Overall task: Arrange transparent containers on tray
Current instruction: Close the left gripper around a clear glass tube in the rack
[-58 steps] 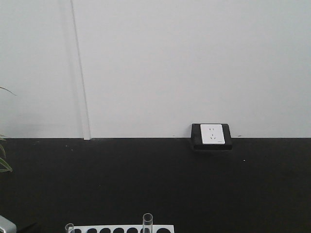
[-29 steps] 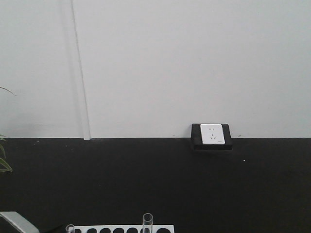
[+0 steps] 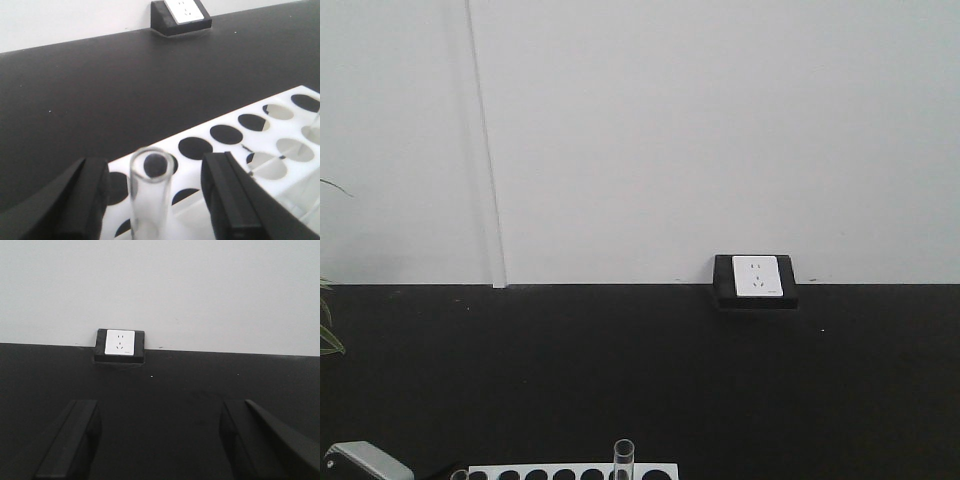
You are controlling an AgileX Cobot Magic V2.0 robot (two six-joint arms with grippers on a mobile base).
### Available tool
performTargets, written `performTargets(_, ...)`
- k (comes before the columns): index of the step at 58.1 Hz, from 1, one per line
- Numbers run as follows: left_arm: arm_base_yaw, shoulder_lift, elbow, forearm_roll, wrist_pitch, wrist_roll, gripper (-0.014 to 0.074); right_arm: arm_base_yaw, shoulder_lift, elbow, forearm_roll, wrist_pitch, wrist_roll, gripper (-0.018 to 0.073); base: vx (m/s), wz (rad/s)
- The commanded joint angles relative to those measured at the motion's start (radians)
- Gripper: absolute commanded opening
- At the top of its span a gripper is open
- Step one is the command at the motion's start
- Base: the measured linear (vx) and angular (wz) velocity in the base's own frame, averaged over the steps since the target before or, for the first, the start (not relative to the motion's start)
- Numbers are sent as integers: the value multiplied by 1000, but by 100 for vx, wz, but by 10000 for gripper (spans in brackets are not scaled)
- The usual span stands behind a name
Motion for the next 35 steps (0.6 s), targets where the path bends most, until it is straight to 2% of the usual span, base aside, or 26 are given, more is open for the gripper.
performTargets(1, -5, -3, -23, -17, -109, -1, 520, 1, 11, -32, -5, -79, -3, 561, 0, 0)
performTargets(11, -5, 51, -23, -33, -193, -1, 503, 1, 11, -32, -5, -77, -3, 561, 0, 0)
performTargets(12, -5, 77, -23, -33, -223, -1, 471, 1, 11, -32, -5, -77, -3, 561, 0, 0)
performTargets(25, -5, 107, -23, -33, -270, -1, 343, 1, 11, -32, -5, -76, -3, 561, 0, 0)
performTargets(35, -5, 108, -23, -33, -275, -1, 219, 1, 11, -32, -5, -76, -3, 561, 0, 0)
